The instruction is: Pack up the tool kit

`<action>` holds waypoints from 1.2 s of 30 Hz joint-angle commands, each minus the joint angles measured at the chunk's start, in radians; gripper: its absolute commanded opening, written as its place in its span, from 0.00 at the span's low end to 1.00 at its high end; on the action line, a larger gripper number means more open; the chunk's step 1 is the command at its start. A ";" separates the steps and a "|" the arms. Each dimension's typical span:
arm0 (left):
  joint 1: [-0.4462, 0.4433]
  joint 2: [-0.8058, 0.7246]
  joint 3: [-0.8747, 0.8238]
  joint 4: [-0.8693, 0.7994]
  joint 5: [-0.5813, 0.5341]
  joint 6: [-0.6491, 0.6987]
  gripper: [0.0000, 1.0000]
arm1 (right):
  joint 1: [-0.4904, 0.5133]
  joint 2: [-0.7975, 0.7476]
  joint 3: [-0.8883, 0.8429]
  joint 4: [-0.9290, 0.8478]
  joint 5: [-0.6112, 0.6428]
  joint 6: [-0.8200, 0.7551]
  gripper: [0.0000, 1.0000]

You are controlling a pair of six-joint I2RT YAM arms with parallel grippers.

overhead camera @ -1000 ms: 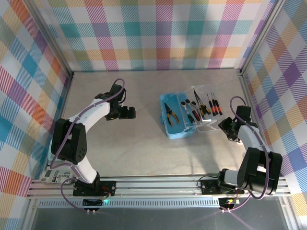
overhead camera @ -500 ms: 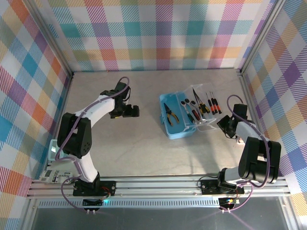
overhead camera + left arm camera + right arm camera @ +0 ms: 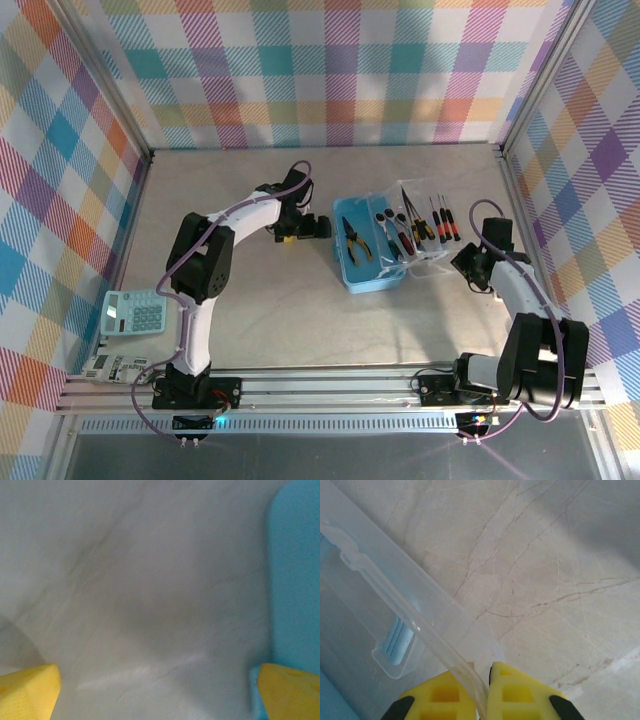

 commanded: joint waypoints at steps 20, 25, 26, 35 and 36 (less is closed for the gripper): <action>-0.047 0.054 0.057 0.078 0.069 -0.049 1.00 | 0.330 -0.160 0.269 -0.208 0.206 -0.119 0.00; -0.055 0.054 0.062 0.079 0.073 -0.047 1.00 | 0.451 -0.163 0.308 -0.253 0.291 -0.101 0.00; -0.056 0.054 0.062 0.080 0.075 -0.048 1.00 | 0.477 -0.160 0.317 -0.261 0.311 -0.100 0.00; -0.064 0.050 0.062 0.105 0.086 -0.054 1.00 | 0.757 -0.089 0.399 -0.341 0.492 -0.030 0.00; -0.066 0.050 0.062 0.105 0.087 -0.055 1.00 | 0.782 -0.080 0.405 -0.345 0.503 -0.016 0.00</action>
